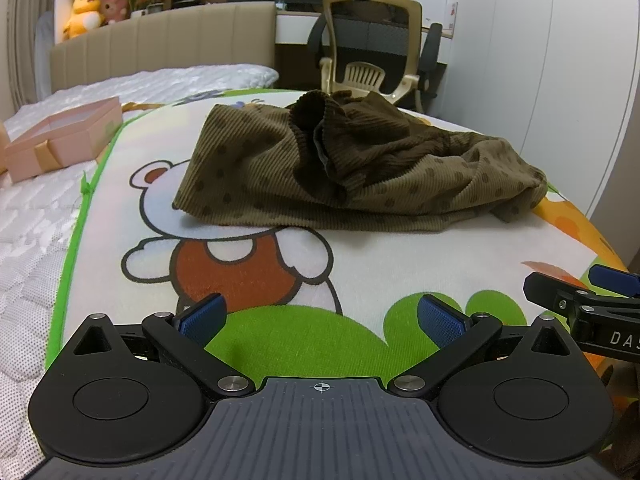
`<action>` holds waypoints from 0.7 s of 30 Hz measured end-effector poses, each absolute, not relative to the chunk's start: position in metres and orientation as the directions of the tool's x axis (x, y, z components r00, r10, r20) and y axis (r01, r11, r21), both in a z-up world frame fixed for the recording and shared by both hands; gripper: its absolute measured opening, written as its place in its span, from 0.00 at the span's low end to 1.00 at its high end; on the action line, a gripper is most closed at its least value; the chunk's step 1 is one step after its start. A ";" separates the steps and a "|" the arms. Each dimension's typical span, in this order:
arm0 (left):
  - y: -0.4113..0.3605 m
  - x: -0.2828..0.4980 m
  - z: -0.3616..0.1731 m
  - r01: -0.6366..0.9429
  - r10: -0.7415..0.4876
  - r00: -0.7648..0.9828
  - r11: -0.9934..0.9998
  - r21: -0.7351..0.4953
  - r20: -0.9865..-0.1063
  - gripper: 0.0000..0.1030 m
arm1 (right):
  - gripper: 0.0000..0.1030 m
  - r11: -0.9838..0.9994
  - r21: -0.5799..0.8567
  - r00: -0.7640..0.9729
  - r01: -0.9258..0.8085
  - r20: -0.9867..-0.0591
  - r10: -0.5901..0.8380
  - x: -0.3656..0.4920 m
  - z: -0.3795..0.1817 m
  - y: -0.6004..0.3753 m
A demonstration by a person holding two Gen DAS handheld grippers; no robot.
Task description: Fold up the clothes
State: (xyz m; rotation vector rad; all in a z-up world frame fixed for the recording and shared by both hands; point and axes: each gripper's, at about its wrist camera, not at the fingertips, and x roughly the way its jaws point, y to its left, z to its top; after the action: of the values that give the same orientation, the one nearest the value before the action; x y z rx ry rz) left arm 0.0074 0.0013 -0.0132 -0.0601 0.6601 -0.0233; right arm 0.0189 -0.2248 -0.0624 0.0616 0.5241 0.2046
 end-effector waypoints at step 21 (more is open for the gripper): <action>0.044 0.065 0.032 0.067 -0.149 0.801 0.985 -0.161 -0.580 1.00 | 1.00 0.930 0.298 0.726 -0.215 -0.589 0.356 0.080 -0.048 -0.254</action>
State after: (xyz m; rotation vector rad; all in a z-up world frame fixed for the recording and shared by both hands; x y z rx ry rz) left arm 0.0649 0.0442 0.0317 -0.1347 0.6317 -0.1162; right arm 0.0797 -0.2541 -0.0476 0.2154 0.6906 0.3171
